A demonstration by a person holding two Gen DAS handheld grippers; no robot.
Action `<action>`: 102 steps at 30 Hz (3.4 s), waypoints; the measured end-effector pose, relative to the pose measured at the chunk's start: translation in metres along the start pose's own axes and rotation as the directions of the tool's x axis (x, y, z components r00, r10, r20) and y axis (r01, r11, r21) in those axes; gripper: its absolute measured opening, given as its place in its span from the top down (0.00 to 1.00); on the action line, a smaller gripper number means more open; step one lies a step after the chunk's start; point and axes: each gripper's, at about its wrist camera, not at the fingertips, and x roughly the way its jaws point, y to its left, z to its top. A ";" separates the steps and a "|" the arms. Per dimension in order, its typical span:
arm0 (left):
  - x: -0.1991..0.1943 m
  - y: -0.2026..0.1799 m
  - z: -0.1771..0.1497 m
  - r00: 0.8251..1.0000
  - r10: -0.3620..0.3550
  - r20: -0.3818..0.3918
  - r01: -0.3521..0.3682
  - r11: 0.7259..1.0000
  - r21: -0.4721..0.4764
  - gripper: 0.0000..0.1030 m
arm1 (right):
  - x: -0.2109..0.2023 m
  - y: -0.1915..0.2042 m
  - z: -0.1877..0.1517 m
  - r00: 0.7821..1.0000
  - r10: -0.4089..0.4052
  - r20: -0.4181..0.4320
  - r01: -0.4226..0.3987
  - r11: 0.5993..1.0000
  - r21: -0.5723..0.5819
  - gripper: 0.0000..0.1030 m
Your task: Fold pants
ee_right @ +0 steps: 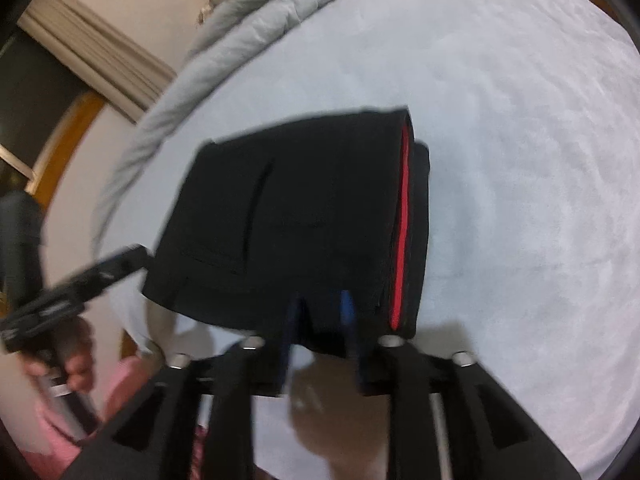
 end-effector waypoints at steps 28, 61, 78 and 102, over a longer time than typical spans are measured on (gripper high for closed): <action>0.097 0.057 0.028 0.900 -0.271 -0.342 0.269 0.962 -0.054 0.08 | 0.068 -0.062 0.028 0.963 0.226 -0.144 -0.208 0.969 0.134 0.47; 0.168 -0.046 0.136 0.934 -0.323 -0.153 0.326 0.945 -0.009 0.59 | 0.035 -0.177 0.147 0.998 0.060 0.031 -0.063 0.993 0.104 0.59; 0.085 -0.031 0.102 0.980 -0.160 0.115 0.163 0.987 -0.013 0.32 | -0.047 -0.134 0.099 0.968 0.039 0.247 -0.049 0.998 0.034 0.51; 0.110 -0.071 0.070 1.000 0.008 0.027 -0.011 0.992 0.123 0.19 | -0.027 -0.086 0.087 0.914 -0.375 0.154 0.376 0.926 0.028 0.25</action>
